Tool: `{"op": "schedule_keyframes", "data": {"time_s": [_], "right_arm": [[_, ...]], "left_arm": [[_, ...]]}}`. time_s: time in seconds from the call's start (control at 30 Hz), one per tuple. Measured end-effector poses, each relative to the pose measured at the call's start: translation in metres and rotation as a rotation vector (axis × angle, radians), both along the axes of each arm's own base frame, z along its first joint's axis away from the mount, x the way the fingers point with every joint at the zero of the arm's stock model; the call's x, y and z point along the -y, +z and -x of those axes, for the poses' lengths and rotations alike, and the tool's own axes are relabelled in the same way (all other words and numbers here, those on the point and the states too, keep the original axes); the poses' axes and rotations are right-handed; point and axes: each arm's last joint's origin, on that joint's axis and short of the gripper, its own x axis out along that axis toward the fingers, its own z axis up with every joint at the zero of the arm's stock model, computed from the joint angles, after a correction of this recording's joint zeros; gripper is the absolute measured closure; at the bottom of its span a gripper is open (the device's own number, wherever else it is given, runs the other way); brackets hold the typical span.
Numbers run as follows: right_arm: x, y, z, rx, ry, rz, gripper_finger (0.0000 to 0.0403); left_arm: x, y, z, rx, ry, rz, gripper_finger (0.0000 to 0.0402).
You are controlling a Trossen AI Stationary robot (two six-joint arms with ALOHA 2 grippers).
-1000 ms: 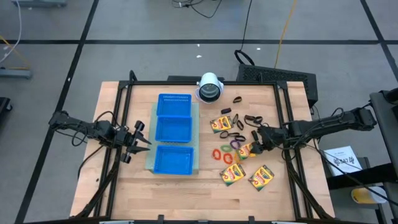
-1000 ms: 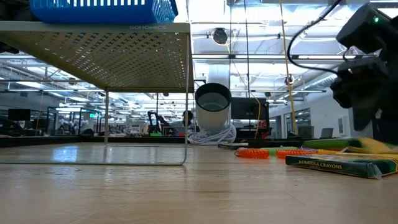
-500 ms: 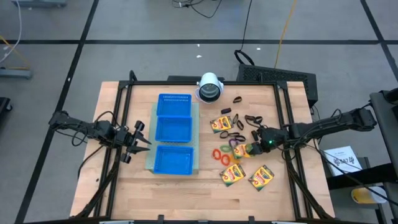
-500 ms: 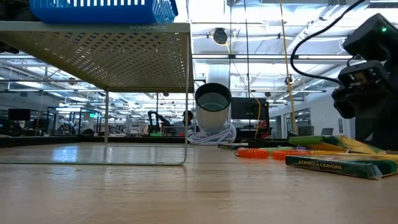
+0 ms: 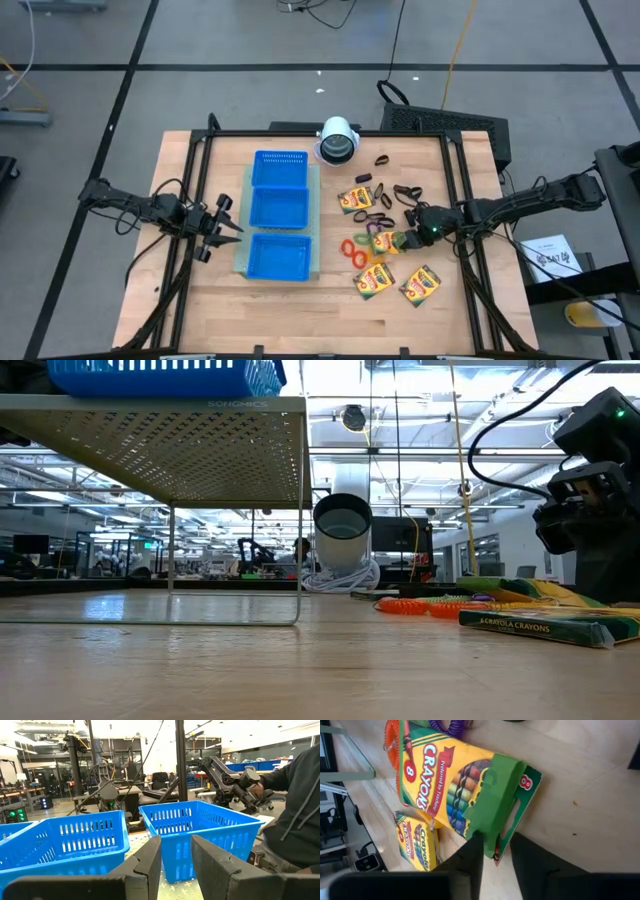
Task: Pick & Place Office Desk Supplies
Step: Put the crayon box into the top blue bin on the shelf
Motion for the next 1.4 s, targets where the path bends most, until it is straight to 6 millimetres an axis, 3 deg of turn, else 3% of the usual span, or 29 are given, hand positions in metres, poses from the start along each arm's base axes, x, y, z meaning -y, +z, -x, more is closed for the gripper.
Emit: {"op": "schedule_keyframes", "data": {"time_s": [0.2, 0.47, 0.9, 1.4], "right_arm": [[0.001, 0.000, 0.000, 0.014, 0.016, 0.050, 0.0395], [0.002, 0.003, -0.004, 0.102, 0.028, 0.128, 0.0401], [0.000, 0.042, -0.021, 0.569, 0.068, 0.208, 0.0402], [0.000, 0.084, -0.024, 1.072, 0.138, 0.550, 0.0403]], "left_arm": [[0.000, 0.000, 0.000, 0.000, 0.000, 0.000, 0.0286], [0.000, 0.000, 0.000, 0.000, 0.000, 0.000, 0.0286], [0.000, 0.000, 0.000, 0.001, 0.001, 0.000, 0.0286], [0.000, 0.000, 0.000, 0.000, 0.000, 0.000, 0.0286]]}}
